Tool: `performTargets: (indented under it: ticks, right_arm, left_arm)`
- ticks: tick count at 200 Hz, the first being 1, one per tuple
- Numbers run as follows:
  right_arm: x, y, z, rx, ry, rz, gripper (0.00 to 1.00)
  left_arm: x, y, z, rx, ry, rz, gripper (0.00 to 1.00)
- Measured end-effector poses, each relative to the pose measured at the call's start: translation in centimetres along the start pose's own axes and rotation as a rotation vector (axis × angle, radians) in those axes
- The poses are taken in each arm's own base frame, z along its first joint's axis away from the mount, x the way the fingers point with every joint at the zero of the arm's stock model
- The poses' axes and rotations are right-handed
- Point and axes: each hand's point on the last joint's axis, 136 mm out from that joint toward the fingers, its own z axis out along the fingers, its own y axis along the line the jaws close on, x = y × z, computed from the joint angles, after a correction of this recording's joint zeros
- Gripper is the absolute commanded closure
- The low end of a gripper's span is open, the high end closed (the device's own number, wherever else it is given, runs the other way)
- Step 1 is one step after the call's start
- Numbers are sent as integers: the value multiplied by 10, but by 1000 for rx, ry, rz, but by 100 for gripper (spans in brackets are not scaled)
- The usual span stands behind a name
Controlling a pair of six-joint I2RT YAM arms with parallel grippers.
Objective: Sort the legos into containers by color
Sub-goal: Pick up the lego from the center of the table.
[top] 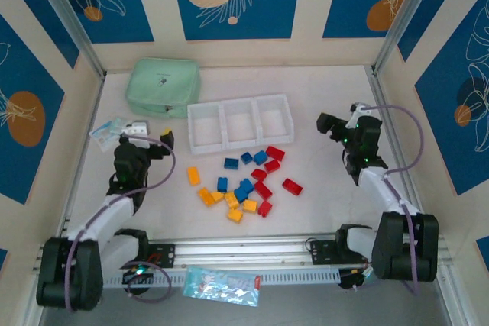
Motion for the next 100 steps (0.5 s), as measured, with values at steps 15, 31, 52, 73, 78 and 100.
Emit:
performTargets:
  ticks: [15,31,52,73,78,100]
  right_arm:
    - [-4,-5,-9,3,4,94,1]
    - [6,-12,-16,-1,37,184,1]
    - [25,-14,-20,-6,115,258,1]
    - [47,2,-21,-34,215,263,1]
    - [51,8,-22,-44,240,256,1]
    - [66,47,-27,-113,333,177,1]
  left_arm:
    - [-8,-3,-7,14,-20,-60,1]
    - [-6,-3,-13,14,-3,-122,1]
    - [6,-1,-18,2,57,-188,1]
    - [15,-1,-22,-9,123,-240,1]
    - [16,-1,-23,-15,140,-257,1]
    - [14,-2,-27,-33,221,-333,1]
